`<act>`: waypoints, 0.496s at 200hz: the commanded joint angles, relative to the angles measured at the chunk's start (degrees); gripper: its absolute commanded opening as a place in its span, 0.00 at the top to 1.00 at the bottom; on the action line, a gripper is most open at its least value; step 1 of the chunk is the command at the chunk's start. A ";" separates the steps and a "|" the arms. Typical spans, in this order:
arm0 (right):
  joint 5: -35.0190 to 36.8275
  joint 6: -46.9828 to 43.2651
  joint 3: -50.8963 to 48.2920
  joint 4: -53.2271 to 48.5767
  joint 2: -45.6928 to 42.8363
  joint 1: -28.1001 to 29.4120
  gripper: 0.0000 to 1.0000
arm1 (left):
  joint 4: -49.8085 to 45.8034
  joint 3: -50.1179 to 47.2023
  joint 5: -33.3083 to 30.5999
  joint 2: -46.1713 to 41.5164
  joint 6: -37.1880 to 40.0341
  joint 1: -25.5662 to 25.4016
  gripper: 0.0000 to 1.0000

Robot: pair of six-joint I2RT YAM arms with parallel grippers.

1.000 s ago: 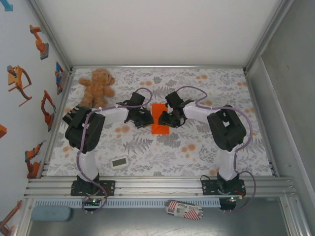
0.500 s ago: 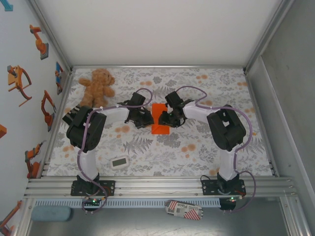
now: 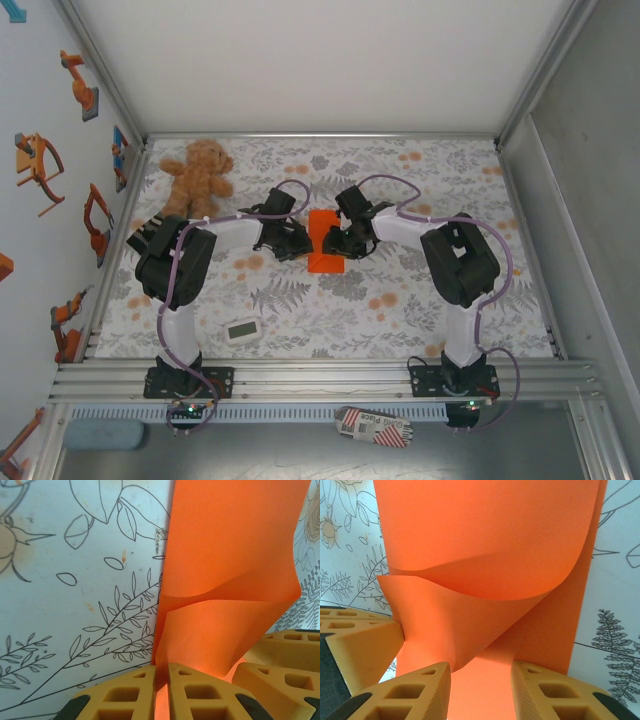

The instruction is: Fold a paper plane with a square sheet of paper (pick it up from the middle)

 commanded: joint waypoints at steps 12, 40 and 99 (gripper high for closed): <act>1.70 -0.86 -1.34 1.88 -6.46 0.17 0.64 | -4.13 0.93 -1.24 2.09 1.72 0.56 0.86; 0.86 0.55 -4.50 6.94 -9.40 0.17 0.68 | -4.73 1.11 -1.51 2.59 1.76 0.52 0.86; -8.92 3.36 -3.41 13.57 -3.44 0.52 0.92 | -5.64 1.16 -1.76 2.95 1.90 0.51 0.85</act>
